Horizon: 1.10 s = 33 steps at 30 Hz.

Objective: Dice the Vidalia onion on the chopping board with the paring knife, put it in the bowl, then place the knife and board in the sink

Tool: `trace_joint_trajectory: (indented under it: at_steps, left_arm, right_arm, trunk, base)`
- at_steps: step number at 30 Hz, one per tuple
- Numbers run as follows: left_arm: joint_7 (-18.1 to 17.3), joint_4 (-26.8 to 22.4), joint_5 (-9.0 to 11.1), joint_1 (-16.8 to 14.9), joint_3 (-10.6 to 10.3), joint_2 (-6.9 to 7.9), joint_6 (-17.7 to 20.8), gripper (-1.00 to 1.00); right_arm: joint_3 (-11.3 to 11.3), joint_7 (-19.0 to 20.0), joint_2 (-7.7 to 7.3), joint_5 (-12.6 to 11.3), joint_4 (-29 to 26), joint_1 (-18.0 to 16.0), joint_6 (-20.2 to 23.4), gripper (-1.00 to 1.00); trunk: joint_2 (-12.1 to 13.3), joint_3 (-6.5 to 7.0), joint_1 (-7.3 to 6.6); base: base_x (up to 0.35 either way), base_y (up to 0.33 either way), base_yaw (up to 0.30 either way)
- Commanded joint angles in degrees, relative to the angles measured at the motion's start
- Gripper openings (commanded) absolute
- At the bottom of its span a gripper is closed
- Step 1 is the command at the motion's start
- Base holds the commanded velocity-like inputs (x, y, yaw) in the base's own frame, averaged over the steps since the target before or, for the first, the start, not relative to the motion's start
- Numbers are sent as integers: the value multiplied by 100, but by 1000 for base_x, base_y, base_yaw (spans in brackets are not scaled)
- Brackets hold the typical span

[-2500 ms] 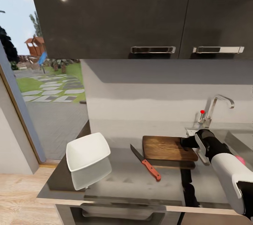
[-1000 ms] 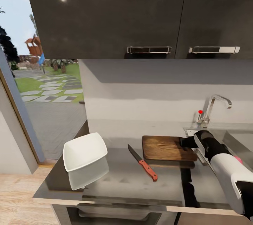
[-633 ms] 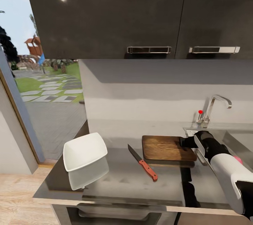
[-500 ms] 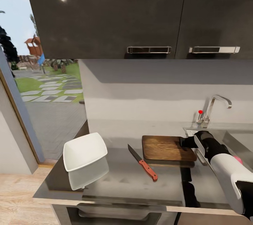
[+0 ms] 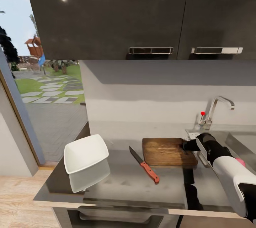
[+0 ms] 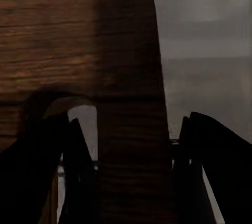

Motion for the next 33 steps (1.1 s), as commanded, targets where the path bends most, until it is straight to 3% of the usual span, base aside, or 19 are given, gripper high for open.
trace_joint_trajectory:
  at_steps: [1,33]
  left_arm:
    - [15,-3,-1,0,-5,0,-15,100]
    - [15,-3,-1,0,-5,0,-15,100]
  right_arm:
    - [-26,18,2,82,237,1,44,100]
    - [-37,39,-5,65,170,1,47,100]
  trunk:
    - [-3,-7,1]
    - [-3,-7,1]
  base:
    - [0,0,0]
    - [0,0,0]
